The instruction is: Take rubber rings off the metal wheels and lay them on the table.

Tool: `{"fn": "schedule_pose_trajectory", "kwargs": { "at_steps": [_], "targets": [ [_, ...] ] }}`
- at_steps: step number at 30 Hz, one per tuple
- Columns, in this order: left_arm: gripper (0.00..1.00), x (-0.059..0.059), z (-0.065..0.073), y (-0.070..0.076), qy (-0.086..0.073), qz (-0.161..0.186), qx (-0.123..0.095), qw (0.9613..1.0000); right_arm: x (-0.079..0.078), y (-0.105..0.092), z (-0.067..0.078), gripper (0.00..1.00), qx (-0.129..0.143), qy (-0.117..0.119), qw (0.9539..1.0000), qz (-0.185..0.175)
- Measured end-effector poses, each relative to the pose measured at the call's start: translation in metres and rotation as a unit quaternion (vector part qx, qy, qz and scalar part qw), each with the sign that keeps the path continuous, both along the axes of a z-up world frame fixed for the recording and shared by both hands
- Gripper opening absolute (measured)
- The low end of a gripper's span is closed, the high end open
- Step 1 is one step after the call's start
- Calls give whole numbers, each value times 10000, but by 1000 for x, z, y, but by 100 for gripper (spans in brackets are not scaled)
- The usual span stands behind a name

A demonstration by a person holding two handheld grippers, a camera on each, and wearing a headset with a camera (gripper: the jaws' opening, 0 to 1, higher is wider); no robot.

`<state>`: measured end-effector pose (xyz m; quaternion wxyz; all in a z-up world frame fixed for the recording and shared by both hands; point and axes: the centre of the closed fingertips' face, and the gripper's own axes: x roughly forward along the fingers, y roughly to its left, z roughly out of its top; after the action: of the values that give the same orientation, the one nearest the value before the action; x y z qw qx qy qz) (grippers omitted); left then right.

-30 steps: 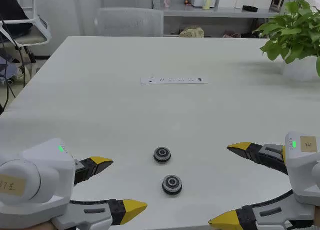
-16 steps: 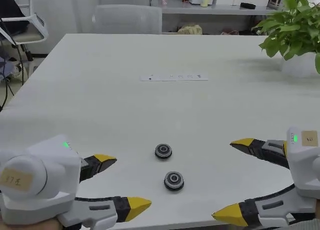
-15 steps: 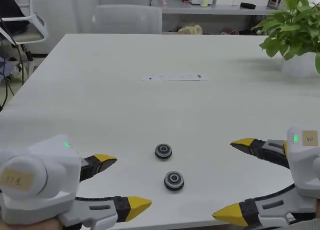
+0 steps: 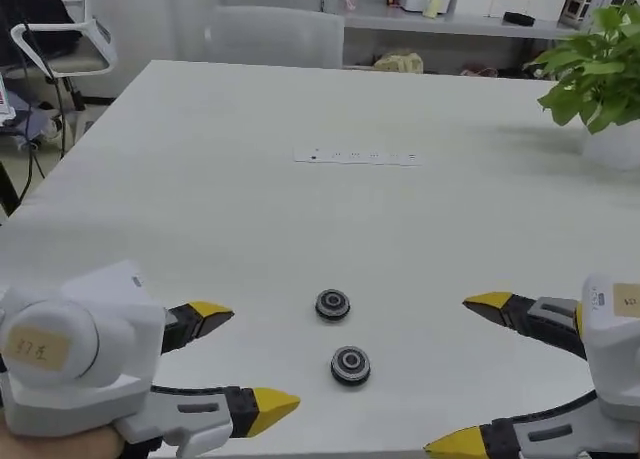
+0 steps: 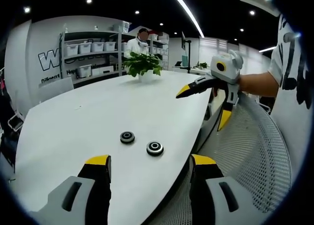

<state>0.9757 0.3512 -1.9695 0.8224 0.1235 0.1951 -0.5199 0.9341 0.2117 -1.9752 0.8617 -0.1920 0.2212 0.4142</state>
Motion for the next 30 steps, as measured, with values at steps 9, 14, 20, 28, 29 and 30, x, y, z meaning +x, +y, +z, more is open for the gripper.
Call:
{"fn": "schedule_pose_trajectory", "kwargs": {
  "at_steps": [9,14,20,28,29,30],
  "targets": [
    [62,2,0,2,7,104,-6,9999,-3,2,-1,91,-14,9,10000,76],
    [62,2,0,2,13,125,-10,9999,-4,3,-2,90,-38,53,9999,120],
    [62,1,0,2,25,162,14,9999,-2,2,3,90,55,-11,10000,72],
    [63,-1,-2,0,109,100,74,9999,3,-3,6,90,22,-170,9998,61],
    [63,-2,-2,-1,115,98,71,9999,3,-3,6,90,16,-179,9998,62],
    [63,-2,-2,-1,126,100,69,9998,3,-3,6,90,14,-186,9998,60]
  ]
}}
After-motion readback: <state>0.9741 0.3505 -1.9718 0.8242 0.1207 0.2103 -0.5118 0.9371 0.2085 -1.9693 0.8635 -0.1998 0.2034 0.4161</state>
